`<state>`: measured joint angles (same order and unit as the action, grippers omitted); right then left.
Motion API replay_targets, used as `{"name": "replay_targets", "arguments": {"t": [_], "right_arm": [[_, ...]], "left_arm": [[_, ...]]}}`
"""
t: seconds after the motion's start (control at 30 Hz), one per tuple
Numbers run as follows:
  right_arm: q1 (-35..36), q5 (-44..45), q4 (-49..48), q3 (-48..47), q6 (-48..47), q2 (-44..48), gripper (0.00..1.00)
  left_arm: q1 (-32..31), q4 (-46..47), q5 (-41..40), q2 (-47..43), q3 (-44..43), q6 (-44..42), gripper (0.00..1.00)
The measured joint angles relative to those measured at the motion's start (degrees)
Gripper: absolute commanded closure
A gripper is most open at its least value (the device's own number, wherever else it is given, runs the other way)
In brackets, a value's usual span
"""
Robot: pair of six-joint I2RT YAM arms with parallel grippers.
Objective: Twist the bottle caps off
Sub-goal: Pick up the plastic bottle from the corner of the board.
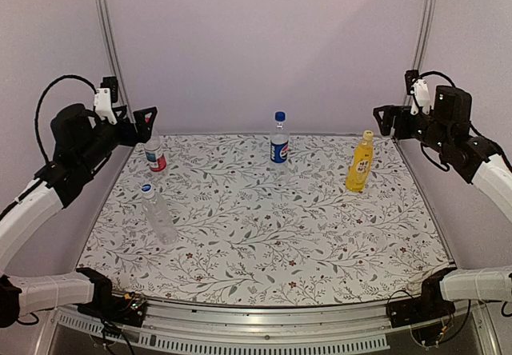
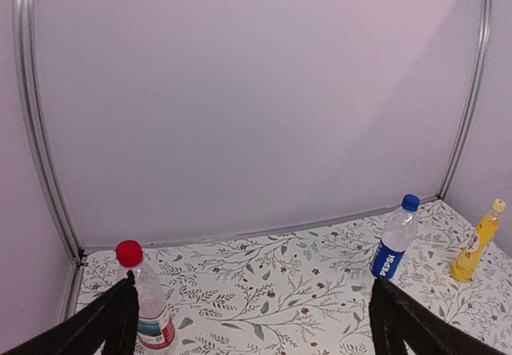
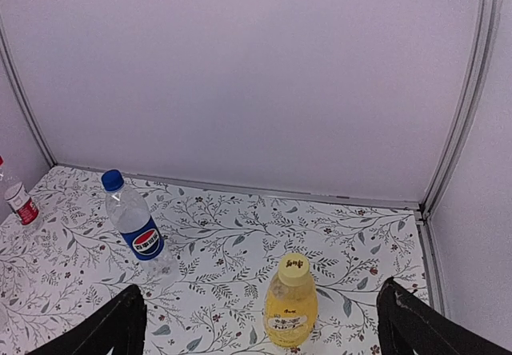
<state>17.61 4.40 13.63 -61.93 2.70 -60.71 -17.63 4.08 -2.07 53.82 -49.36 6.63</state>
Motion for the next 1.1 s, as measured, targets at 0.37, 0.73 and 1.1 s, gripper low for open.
{"name": "replay_targets", "arguments": {"t": [0.37,0.73,1.1], "right_arm": [[0.0,0.0,0.3,0.0,0.0,-0.1,0.01],[0.0,2.4,9.6,-8.0,-0.2,-2.7,0.01],[0.0,8.7,18.6,-16.9,-0.1,-16.3,0.01]], "left_arm": [[0.0,0.2,0.4,-0.5,0.5,0.0,0.0],[0.0,-0.4,1.3,0.3,0.5,0.0,0.0],[0.0,-6.6,2.2,5.3,-4.1,1.4,0.0]]}}
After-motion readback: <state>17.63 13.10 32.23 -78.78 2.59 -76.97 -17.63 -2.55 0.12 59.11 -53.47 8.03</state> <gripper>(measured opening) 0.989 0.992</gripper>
